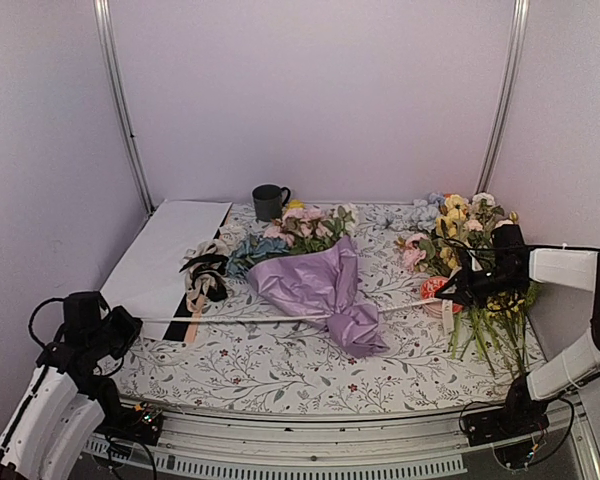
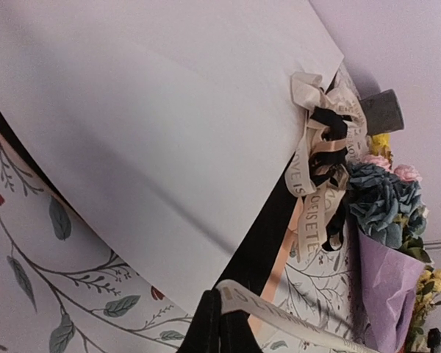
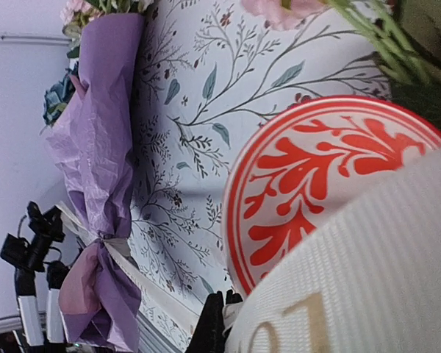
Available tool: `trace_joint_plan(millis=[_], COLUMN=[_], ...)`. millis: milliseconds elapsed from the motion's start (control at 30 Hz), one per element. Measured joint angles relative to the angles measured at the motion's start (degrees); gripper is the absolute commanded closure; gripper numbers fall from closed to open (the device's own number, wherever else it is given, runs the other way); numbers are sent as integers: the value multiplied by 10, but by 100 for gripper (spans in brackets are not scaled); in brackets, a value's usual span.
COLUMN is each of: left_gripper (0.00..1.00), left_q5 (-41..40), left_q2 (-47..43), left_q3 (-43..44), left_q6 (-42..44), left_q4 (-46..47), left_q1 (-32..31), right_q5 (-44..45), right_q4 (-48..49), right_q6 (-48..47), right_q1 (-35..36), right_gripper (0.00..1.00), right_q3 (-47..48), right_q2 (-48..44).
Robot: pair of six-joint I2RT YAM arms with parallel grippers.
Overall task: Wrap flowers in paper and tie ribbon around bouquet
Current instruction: Tie the ribbon around the folded bouquet, then move the folded bouquet to the center of the board.
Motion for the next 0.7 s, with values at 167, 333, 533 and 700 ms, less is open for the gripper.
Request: trace_joint_plan(millis=[167,333,533,700], left_gripper=[100,100,100,100], left_q5=[-41,-115,-160,-162], left_q2=[65,153,307,431], left_q3=[44,152,261,345], left_q6=[39,87,155,223], left_q4=[38,91,176,212], left_q1=[7,-141,-320,-403], right_q5=[41,30,32,93], right_q4=[3,58,93,66], right_q6=[-11,-12,-10,-5], right_q1=[142,275,340,340], right_gripper=[100,100,100,100], right_q3=[85,210,255,253], right_q2=[-1,12,91,178])
